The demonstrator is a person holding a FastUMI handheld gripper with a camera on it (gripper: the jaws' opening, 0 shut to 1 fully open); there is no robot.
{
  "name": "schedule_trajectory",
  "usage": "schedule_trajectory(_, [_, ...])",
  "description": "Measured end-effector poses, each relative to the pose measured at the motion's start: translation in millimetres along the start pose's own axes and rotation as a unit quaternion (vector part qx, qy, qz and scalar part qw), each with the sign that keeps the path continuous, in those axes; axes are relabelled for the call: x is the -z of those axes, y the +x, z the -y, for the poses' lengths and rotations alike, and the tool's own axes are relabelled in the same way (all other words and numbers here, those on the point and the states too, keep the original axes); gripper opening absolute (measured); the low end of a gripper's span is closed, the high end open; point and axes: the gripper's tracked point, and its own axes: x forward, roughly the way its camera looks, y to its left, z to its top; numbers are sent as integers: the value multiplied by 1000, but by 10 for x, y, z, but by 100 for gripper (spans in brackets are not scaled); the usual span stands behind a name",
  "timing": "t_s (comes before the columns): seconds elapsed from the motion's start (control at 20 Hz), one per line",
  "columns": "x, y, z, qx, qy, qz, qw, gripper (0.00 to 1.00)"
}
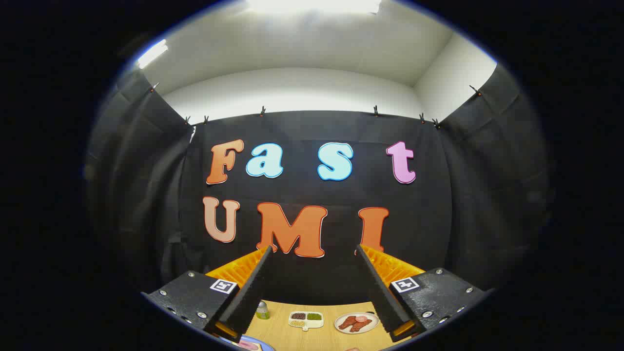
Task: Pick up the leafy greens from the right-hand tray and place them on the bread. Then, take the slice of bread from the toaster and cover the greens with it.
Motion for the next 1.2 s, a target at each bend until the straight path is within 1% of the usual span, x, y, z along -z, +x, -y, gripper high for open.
schedule_trajectory(0.15, [-33, 5, 45, 14, -4, 2, 1000, 99])
schedule_trajectory(0.35, [-83, 6, -24, 8, -9, 9, 1000, 99])
schedule_trajectory(0.45, [-81, 7, -18, 11, -16, 11, 1000, 99])
schedule_trajectory(0.7, [-2, 29, -44, 3, -21, 5, 1000, 99])
schedule_trajectory(0.8, [157, 43, -74, -8, -17, -12, 1000, 99])
schedule_trajectory(0.95, [507, 82, -144, -29, 0, -60, 998, 99])
schedule_trajectory(1.1, [963, 123, -100, -28, -2, -120, 992, 99])
schedule_trajectory(1.2, [1301, 136, -98, -29, -9, -163, 986, 99])
